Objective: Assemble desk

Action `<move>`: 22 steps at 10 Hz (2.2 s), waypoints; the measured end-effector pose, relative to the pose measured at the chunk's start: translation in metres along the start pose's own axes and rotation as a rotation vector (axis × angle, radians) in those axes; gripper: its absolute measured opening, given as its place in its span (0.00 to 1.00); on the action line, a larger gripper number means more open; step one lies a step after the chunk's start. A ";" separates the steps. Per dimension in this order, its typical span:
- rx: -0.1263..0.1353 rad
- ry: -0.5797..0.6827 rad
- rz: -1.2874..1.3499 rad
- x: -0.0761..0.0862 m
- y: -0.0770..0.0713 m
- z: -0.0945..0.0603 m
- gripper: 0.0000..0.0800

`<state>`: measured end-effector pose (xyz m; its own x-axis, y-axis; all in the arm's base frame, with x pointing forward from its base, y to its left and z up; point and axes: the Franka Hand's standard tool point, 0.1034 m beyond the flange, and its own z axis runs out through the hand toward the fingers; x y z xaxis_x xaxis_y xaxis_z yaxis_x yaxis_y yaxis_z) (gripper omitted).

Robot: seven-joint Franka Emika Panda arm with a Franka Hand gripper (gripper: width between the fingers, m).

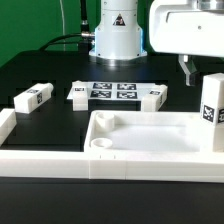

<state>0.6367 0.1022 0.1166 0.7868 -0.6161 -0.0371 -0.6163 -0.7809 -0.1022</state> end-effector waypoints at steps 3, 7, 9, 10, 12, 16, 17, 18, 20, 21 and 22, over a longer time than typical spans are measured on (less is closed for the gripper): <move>-0.006 0.003 -0.208 0.000 0.000 0.001 0.81; -0.051 0.024 -0.600 -0.005 -0.004 0.002 0.81; -0.069 0.026 -0.828 -0.004 -0.004 0.002 0.81; -0.071 0.025 -0.888 -0.004 -0.003 0.002 0.81; -0.096 0.030 -1.097 0.000 -0.002 0.001 0.81; -0.096 0.027 -1.154 0.002 0.000 0.001 0.47; -0.096 0.026 -1.149 0.001 0.000 0.001 0.36; -0.096 0.026 -1.140 0.001 0.000 0.001 0.36; -0.089 0.026 -1.095 0.001 0.000 0.002 0.36; -0.068 0.021 -0.966 -0.001 -0.001 0.002 0.36; -0.056 0.019 -0.875 -0.001 -0.001 0.003 0.36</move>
Offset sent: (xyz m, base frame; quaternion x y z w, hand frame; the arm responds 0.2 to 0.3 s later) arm -0.0003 -0.0003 -0.0063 -0.0851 0.0549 -0.2779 0.9553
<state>0.6362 0.1037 0.1141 0.9775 0.2054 0.0488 0.2073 -0.9776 -0.0373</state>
